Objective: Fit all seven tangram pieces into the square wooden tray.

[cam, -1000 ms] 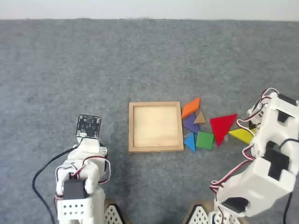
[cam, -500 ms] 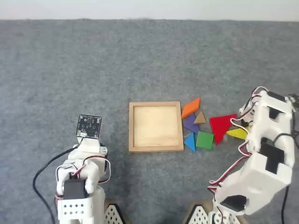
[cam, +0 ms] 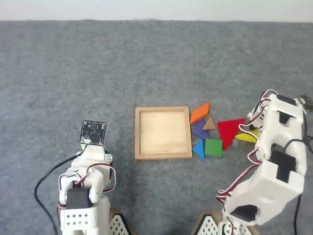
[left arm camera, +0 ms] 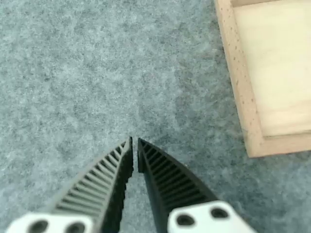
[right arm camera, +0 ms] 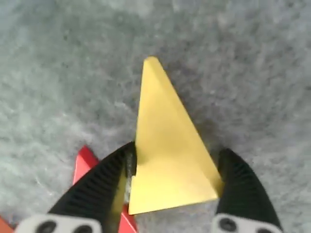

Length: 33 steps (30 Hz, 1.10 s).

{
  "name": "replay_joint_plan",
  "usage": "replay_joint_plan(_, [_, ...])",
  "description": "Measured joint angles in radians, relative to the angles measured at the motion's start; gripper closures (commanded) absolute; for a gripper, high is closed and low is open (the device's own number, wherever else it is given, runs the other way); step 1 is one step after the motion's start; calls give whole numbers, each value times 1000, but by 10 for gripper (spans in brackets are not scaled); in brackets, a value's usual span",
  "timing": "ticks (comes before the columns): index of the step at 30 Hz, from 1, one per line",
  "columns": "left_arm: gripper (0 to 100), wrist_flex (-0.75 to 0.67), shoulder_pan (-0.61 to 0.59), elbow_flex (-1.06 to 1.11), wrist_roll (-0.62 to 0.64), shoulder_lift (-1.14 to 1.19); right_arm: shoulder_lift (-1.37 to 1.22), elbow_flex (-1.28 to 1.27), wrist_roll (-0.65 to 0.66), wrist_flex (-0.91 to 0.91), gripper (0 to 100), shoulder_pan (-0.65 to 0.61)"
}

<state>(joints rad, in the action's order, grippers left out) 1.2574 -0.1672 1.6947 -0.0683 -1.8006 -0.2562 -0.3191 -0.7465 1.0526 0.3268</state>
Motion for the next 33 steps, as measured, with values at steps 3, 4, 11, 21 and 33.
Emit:
replay_joint_plan(3, [979, 0, 0, 0, 0, 0, 0, 0, 9, 0, 836, 0])
replay_joint_plan(4, [979, 0, 0, 0, 0, 0, 0, 0, 9, 0, 837, 0])
replay_joint_plan(11, [979, 0, 0, 0, 0, 0, 2, 0, 12, 0, 837, 0])
replay_joint_plan(21, [979, 0, 0, 0, 0, 0, 2, 2, 28, 0, 919, -2])
replay_joint_plan(33, [979, 0, 0, 0, 0, 0, 0, 17, 118, 0, 976, -3])
